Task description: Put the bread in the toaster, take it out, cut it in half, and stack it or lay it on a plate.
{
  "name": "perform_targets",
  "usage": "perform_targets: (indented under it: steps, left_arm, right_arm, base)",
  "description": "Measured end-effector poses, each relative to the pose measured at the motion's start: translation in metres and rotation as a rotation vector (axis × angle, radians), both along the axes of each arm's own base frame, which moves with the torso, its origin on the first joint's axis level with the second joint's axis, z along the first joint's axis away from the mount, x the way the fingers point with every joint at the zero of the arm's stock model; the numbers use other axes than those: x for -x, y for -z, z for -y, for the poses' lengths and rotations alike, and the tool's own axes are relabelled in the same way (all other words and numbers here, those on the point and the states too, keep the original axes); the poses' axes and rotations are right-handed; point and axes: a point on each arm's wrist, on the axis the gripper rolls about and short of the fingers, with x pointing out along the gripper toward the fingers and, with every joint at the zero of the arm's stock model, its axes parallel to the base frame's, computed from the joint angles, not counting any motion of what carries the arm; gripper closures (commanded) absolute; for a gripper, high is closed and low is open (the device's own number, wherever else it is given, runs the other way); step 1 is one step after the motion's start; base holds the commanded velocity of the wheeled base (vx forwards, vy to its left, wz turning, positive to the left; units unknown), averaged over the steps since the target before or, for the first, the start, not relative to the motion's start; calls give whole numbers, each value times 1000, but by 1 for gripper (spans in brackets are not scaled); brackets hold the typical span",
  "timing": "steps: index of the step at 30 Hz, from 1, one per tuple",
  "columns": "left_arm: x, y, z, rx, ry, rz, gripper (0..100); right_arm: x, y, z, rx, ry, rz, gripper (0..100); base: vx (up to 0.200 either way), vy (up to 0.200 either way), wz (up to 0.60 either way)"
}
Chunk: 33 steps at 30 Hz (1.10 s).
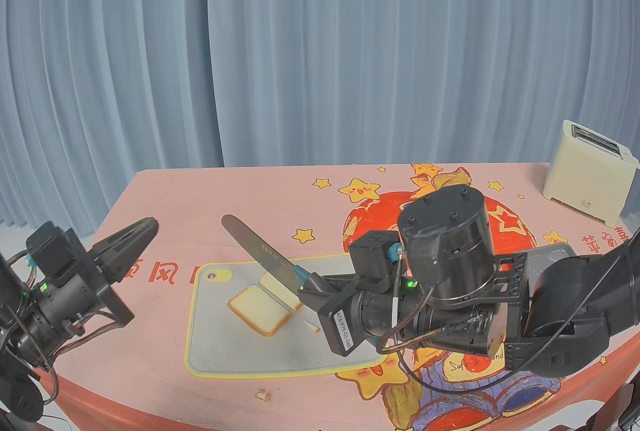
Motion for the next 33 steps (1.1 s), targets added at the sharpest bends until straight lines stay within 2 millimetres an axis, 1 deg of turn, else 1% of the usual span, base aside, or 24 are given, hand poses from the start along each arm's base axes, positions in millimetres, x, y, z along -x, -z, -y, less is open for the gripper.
perform_targets:
  steps: [3, 7, 12, 18, 21, 23, 25, 28, 31, 33]
  left_arm:
    - [18, 1, -11, -12, -40, 12, 100]
    - [42, -2, -20, -17, -75, 26, 100]
    - [71, 4, -29, -31, -112, -23, 100]
    - [112, 21, -38, -55, -170, -91, 100]
    - [130, 33, -41, -80, -211, -110, 100]
    - [143, 46, -42, -102, -254, -139, 100]
    - [152, 56, -44, -119, -296, -170, 100]
    - [164, 70, -46, -127, -405, -198, 100]
    - [171, 77, -48, -93, -521, -196, 100]
    - [174, 79, -49, -73, -550, -184, 100]
  right_arm:
    - [0, -1, 1, -1, 7, 4, 100]
    - [-1, -2, 1, -2, 18, 12, 100]
    - [-2, -4, 3, -3, 32, 19, 100]
    - [-4, -6, 4, -11, 42, 29, 100]
    - [-5, -7, 4, -20, 47, 37, 100]
    - [-5, -8, 5, -28, 51, 44, 100]
    - [-6, -9, 5, -32, 54, 48, 100]
    - [-7, -11, 6, -40, 59, 55, 100]
    - [-7, -13, 7, -49, 63, 63, 100]
    - [-8, -13, 8, -52, 67, 66, 100]
  base:
    - [0, 0, 0]
    - [0, 0, 0]
    - [0, 0, 0]
    - [0, 0, 0]
    - [0, 0, 0]
    - [0, 0, 0]
    - [0, 0, 0]
    - [0, 0, 0]
    - [0, 0, 0]
    - [0, 0, 0]
